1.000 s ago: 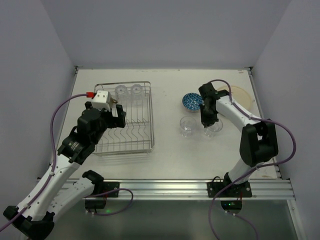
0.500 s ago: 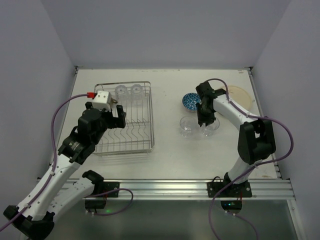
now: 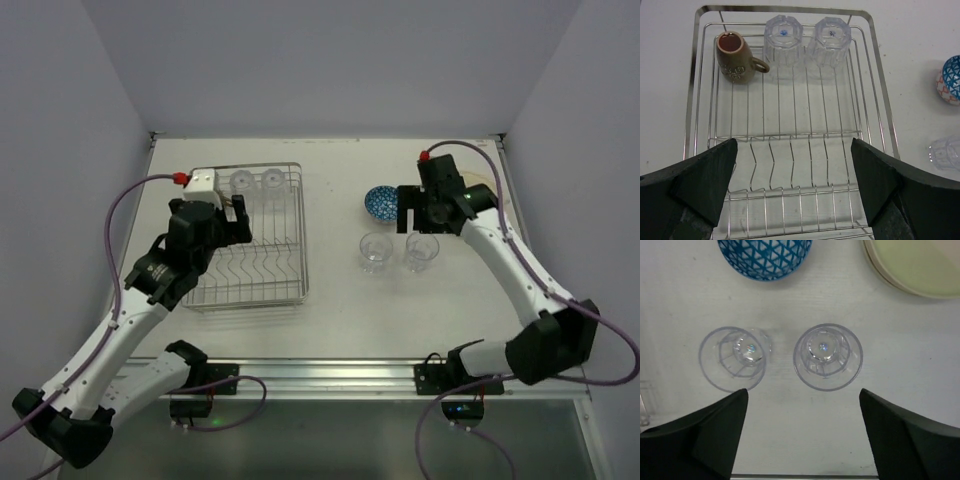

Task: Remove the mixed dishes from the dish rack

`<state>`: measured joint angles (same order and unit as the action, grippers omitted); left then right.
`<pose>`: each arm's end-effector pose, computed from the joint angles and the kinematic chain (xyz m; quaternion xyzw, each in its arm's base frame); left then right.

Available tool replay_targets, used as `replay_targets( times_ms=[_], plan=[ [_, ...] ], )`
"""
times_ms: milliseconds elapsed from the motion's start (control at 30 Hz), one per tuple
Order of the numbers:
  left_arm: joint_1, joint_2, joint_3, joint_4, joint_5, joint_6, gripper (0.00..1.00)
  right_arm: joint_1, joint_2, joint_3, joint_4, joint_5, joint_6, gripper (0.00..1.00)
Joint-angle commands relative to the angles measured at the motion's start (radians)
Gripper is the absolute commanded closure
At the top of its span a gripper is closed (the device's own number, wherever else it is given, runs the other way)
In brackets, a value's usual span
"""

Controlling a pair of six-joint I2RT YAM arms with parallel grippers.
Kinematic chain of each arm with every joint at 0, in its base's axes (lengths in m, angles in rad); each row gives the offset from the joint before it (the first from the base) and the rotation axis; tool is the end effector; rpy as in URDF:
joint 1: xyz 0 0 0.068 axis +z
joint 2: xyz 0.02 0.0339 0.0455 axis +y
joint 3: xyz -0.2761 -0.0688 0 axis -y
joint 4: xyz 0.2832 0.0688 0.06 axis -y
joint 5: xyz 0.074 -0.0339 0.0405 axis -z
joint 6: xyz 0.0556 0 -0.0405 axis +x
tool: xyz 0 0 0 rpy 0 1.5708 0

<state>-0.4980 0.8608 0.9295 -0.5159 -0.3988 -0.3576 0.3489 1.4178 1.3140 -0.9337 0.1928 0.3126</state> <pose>0.2136 -0.0915 0.3480 -0.0471 0.8349 -0.0641 0.5446 0.3149 0.1032 0.3060 0.0079 0.9605 -0.0026 0.2782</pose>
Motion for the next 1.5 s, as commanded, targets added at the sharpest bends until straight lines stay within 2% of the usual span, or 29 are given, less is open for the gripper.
replay_targets(
  times_ms=[0,133,200,300,567,700,900,1000,1467],
  plan=[
    [0.001,0.046,0.075,-0.029,-0.104,-0.115,0.0,0.004,-0.213,-0.008,0.094,0.045,0.007,0.02],
    [0.003,0.159,0.112,0.004,-0.118,-0.149,0.0,0.004,-0.442,-0.219,0.384,-0.097,0.005,0.01],
    [0.003,0.248,0.163,0.001,-0.118,-0.167,0.0,0.004,-0.561,-0.292,0.462,-0.174,0.029,0.01],
    [0.006,0.358,0.241,0.004,-0.121,-0.181,0.0,0.002,-0.641,-0.392,0.567,-0.254,0.086,0.01],
    [0.01,0.596,0.414,0.114,-0.046,-0.135,0.02,0.002,-0.637,-0.375,0.489,-0.331,0.097,0.01],
    [0.021,0.785,0.554,0.068,-0.032,-0.078,0.02,0.002,-0.675,-0.398,0.507,-0.36,0.097,0.01],
    [0.039,0.986,0.732,-0.006,-0.011,0.008,0.04,0.002,-0.723,-0.437,0.533,-0.394,0.1,0.01],
    [0.048,1.053,0.788,-0.041,-0.014,0.005,0.1,0.002,-0.726,-0.437,0.53,-0.401,0.094,0.01],
    [0.102,1.193,0.891,-0.049,0.09,0.031,0.05,0.002,-0.72,-0.435,0.533,-0.454,0.08,0.01]
  ],
)
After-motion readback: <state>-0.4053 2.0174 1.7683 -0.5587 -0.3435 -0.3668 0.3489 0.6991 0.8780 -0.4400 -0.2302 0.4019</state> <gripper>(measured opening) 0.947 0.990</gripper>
